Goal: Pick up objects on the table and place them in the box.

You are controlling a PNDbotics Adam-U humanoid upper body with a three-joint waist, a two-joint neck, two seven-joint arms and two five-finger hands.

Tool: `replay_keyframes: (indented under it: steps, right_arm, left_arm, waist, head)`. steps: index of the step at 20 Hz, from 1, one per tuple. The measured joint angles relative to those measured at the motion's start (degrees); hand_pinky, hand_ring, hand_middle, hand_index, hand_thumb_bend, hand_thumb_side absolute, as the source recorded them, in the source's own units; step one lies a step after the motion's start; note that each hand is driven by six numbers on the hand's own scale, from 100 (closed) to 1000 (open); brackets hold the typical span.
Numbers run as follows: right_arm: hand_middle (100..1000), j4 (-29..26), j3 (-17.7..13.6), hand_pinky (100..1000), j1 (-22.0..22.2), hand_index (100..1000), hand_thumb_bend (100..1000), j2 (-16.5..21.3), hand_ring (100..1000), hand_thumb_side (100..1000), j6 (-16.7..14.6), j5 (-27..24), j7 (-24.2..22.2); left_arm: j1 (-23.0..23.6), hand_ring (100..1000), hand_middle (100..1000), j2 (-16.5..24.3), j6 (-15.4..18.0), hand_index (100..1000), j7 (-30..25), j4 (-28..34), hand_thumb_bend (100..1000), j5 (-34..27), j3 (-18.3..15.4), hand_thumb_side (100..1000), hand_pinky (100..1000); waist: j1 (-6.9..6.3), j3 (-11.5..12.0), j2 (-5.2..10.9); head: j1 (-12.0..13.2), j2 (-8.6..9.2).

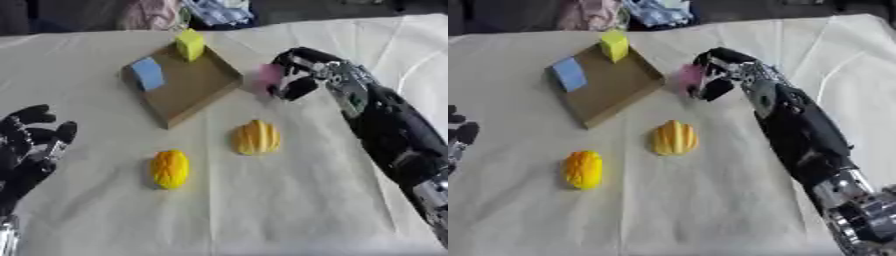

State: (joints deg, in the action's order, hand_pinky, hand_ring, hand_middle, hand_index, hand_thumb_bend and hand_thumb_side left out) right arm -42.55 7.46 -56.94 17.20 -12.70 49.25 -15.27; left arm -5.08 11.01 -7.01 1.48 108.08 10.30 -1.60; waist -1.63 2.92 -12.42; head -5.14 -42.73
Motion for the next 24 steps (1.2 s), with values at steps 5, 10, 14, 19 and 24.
replay_keyframes:
  steps: [5,10,14,19,24]
  right_arm:
    - [462,-2.7,0.7,682,-1.1,585,113,0.0,662,238,-1.0,-1.9,3.6]
    - [479,-4.5,1.1,681,-3.6,610,102,0.0,665,245,-1.1,-3.5,3.7]
    - [507,-4.2,1.0,686,-4.8,647,102,-0.4,677,264,-0.4,-3.8,4.0]
    - [532,-1.4,-0.1,689,-5.4,673,100,-1.8,691,281,1.2,-2.1,4.8]
    - [605,1.8,-1.3,692,-5.4,762,120,-3.2,719,328,3.8,0.6,7.3]
  left_arm:
    - [-0.2,589,649,-0.5,0.2,786,-0.3,0.0,580,0.0,0.0,488,691]
    - [-1.3,589,649,-1.1,0.4,785,-0.8,0.0,579,-0.1,0.7,486,691]
    - [-2.6,588,647,-1.5,0.7,785,-1.4,0.0,585,-0.3,1.4,484,690]
    - [-3.4,587,646,-1.8,0.8,784,-2.3,0.0,590,-0.4,2.4,483,689]
    - [-3.6,575,646,-2.0,0.8,785,-2.8,0.0,589,-0.5,2.8,484,690]
  waist:
    - [0.0,0.9,0.0]
    - [0.0,3.9,-0.06]
    - [0.0,6.6,-0.09]
    - [0.16,9.2,-0.61]
    - [0.29,10.3,-0.89]
  head:
    - [-0.3,0.0]
    - [-2.0,0.29]
    - [-3.9,1.05]
    - [-6.2,1.74]
    - [-7.2,2.02]
